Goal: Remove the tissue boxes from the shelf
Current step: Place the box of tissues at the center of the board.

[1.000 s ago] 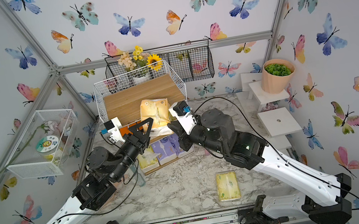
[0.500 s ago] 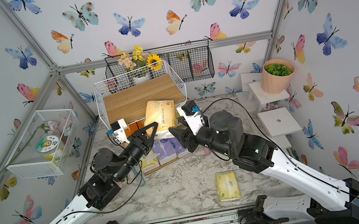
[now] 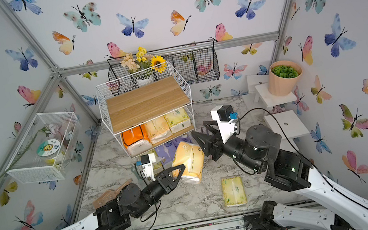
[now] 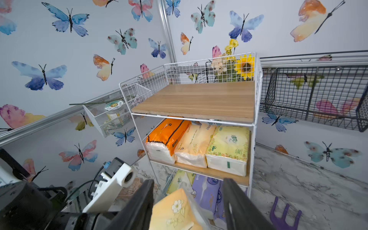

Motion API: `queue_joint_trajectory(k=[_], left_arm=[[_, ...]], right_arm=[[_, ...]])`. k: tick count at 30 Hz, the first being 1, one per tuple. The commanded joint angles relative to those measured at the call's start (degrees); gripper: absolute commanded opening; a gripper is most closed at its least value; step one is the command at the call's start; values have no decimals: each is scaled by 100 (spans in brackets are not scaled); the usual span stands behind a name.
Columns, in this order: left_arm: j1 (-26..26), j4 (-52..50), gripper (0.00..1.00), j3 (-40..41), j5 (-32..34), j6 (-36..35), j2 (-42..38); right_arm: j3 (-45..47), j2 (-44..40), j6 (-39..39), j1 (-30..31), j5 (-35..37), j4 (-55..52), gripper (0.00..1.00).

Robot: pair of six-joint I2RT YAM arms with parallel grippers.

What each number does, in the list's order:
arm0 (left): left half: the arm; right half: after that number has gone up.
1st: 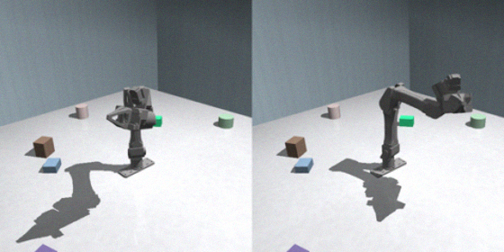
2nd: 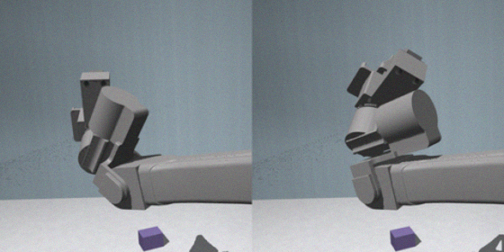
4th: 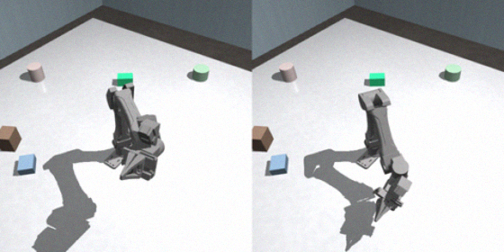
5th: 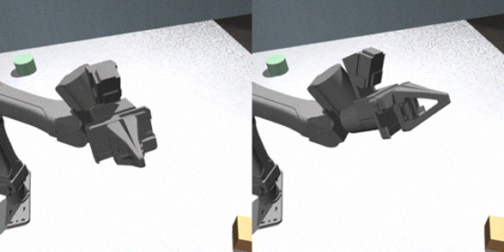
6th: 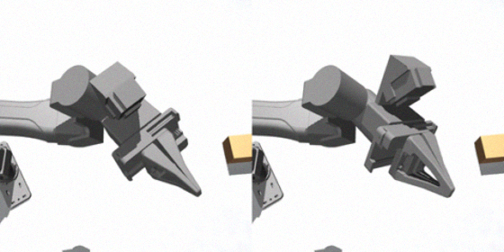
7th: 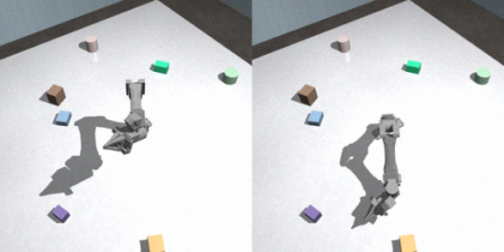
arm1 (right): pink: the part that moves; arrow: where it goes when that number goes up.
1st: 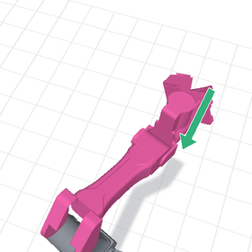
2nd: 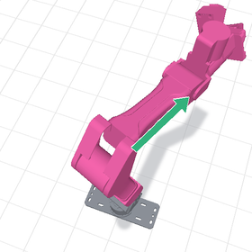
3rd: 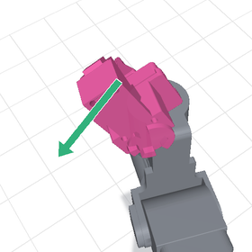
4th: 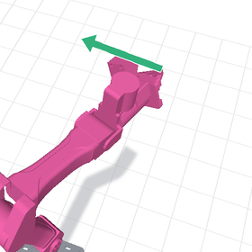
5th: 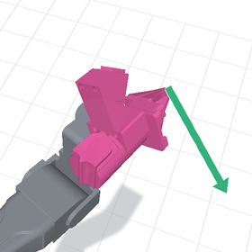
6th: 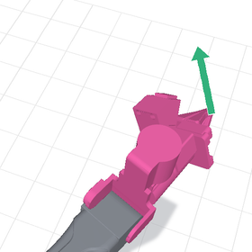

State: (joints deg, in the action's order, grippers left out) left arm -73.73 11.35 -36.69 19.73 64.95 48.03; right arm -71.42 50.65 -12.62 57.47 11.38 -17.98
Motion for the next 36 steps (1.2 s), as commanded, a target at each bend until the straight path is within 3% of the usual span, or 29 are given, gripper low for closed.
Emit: queue_joint_trajectory(k=[1,6,13,17,25,28,32,34,36], left_arm=[[-97,-114,23,655,575,959,-49],[-293,798,22,1883,439,2163,216],[-438,1045,21,1995,640,2246,813],[-456,1887,22,2143,523,2217,1400],[-619,3004,22,1691,361,1986,2882],[-733,2340,23,1270,460,2502,3372],[-941,2217,26,887,715,2805,3809],[-997,1728,37,600,753,2946,3960],[-994,1190,59,399,738,3197,4054]], right_arm=[[176,26,-154,36,517,-33,59],[689,113,-350,36,988,188,59],[1421,147,-852,36,889,453,59],[1681,167,-1081,36,839,643,59],[1685,138,-1180,36,1085,659,60],[1699,82,-1196,36,1167,648,59],[1686,7,-1207,36,1337,655,60],[1659,-20,-1185,35,1347,663,60],[1649,-37,-1172,36,1364,655,60]])
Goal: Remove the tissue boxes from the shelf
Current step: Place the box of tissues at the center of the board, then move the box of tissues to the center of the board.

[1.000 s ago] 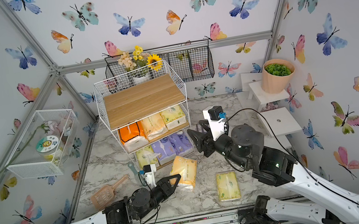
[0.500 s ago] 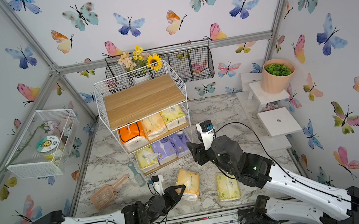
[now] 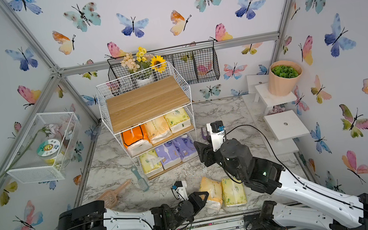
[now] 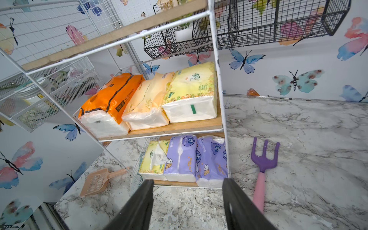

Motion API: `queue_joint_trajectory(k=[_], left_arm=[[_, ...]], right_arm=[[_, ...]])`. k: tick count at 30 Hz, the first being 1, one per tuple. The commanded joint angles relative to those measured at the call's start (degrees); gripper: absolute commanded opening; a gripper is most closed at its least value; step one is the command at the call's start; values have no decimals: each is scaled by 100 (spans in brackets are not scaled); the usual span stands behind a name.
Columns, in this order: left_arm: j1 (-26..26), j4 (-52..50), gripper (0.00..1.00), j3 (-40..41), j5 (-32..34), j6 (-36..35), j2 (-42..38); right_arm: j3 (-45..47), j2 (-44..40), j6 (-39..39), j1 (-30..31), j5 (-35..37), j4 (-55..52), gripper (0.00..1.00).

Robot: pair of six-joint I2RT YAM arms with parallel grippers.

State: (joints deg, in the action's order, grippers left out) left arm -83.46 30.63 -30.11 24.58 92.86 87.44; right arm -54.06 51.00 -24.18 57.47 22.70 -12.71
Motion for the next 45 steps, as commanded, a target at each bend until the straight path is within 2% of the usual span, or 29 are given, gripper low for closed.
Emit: queue_joint_trajectory(k=[1,4,5,7,12,14,15,16,18,19,21,23,28,30,33,37,41,45], left_arm=[[-22,-979,71,-330,279,518,118],[-24,-2131,92,-638,457,677,2],[-21,-2546,94,-748,538,710,-52],[-25,-3373,97,-927,734,698,-219],[-26,-4702,98,-822,1387,633,-886],[8,-5045,97,-758,1597,286,-1167],[81,-5004,96,-718,1546,-52,-1281],[204,-4649,94,-630,1386,-747,-1408],[638,-3718,92,-415,387,-2125,-1573],[844,-3216,92,-302,-346,-2745,-1613],[1136,-2995,92,-332,-1284,-3381,-1607],[1255,-3058,92,-434,-1714,-3775,-1606],[1645,-2786,88,-124,-2928,-3944,-1495],[1688,-2739,84,-93,-3330,-3973,-1303],[1684,-2146,75,112,-3792,-3784,-1002],[1680,-1038,64,329,-4163,-3387,-685],[1678,-641,48,175,-4292,-3242,-335],[1675,-332,38,-28,-4416,-3091,124]], right_arm=[[-78,-89,-16,36,266,128,60],[-21,-181,-51,36,322,113,60],[-8,-204,-74,36,334,96,60],[34,-253,-102,36,340,75,60],[3,-244,-130,36,301,-106,60],[-8,-223,-139,36,294,-176,60],[-16,-210,-139,36,288,-195,60],[-17,-198,-139,33,288,-218,60],[-25,-155,-148,35,249,-241,60],[-42,-131,-156,35,221,-257,60],[-65,-76,-165,35,161,-283,60],[-110,-30,-183,36,100,-330,60],[-156,15,-200,36,24,-382,60],[-166,24,-201,35,26,-397,60],[-161,19,-233,36,70,-421,59],[-96,-92,-330,36,77,-392,59],[-87,-193,-383,35,76,-458,59],[-95,-248,-395,34,110,-517,59]])
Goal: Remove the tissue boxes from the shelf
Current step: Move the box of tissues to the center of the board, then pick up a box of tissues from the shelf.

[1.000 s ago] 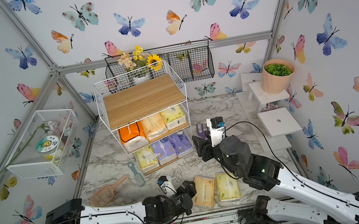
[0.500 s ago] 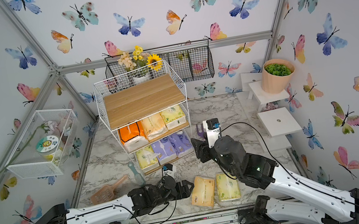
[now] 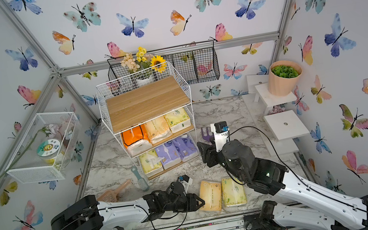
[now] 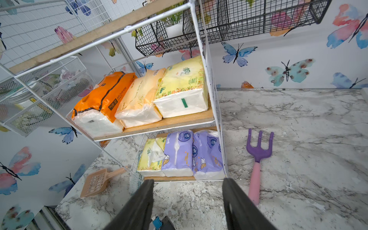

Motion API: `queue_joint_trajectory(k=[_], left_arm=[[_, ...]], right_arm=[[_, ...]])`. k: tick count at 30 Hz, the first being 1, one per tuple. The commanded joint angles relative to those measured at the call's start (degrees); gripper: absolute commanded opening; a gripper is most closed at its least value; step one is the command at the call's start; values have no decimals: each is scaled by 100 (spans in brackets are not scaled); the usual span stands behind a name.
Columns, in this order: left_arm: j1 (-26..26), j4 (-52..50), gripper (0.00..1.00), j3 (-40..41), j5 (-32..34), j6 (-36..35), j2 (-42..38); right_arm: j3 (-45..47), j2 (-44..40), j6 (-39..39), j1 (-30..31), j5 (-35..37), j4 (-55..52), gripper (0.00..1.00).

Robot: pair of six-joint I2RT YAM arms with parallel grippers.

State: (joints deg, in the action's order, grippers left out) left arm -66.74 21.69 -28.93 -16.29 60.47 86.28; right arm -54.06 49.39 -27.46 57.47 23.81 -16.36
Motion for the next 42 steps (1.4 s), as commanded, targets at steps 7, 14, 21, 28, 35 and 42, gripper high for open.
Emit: queue_joint_trajectory(k=[7,14,21,28,35,42], left_arm=[[-72,1047,26,-503,-257,623,964],[-236,772,22,-1116,141,649,1357],[-473,562,25,-1730,688,1005,1849],[-577,504,31,-1795,1529,1336,1760],[-714,19,47,-910,3201,1216,243],[-773,-771,57,196,4759,1129,-2066]], right_arm=[[-139,-170,-67,36,53,-257,59],[-122,-236,-59,36,124,-376,60],[-170,-271,-62,35,150,-485,60],[-209,-263,-76,36,98,-446,59],[-417,178,18,35,-529,-157,57],[-892,1080,64,45,-1767,260,50]])
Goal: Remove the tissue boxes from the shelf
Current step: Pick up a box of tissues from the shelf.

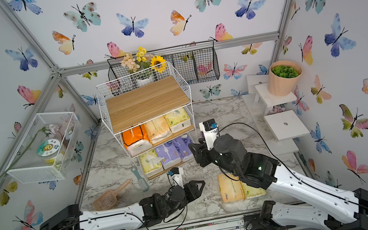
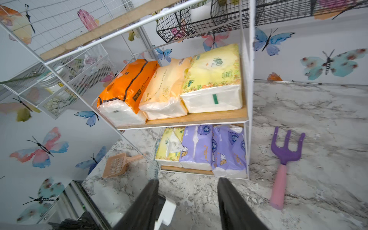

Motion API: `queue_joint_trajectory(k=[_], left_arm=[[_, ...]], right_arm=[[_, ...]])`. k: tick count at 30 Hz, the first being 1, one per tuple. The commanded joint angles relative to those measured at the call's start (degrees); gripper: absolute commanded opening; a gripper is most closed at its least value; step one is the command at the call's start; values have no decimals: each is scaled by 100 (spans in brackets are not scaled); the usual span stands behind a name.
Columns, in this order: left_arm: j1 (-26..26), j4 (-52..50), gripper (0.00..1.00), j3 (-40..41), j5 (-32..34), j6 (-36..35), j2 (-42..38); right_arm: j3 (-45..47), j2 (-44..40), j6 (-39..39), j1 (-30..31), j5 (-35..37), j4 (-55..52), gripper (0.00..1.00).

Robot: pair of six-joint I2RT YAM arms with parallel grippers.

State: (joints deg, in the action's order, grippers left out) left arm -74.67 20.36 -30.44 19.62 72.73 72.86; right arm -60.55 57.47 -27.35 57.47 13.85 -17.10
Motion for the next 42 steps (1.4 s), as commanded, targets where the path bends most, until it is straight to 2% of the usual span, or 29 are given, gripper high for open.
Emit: queue_joint_trajectory(k=[1,6,10,15,32,42], left_arm=[[53,-881,57,434,1283,-74,-979],[401,-2032,58,928,1576,254,-2511],[1055,-2731,58,1330,1164,764,-3427],[1692,-3089,58,1756,712,1136,-4334],[1772,-4005,59,1732,1053,1390,-5131],[1770,-4205,59,1751,983,1471,-5332]], right_arm=[[-286,395,36,45,-886,398,49],[-457,967,-132,80,-1319,1027,46],[-622,1438,-302,147,-1451,1489,44],[-799,1845,-571,237,-1169,1961,43],[-1081,2912,-1401,581,-166,3081,39],[-1491,3335,-1525,594,62,3103,37]])
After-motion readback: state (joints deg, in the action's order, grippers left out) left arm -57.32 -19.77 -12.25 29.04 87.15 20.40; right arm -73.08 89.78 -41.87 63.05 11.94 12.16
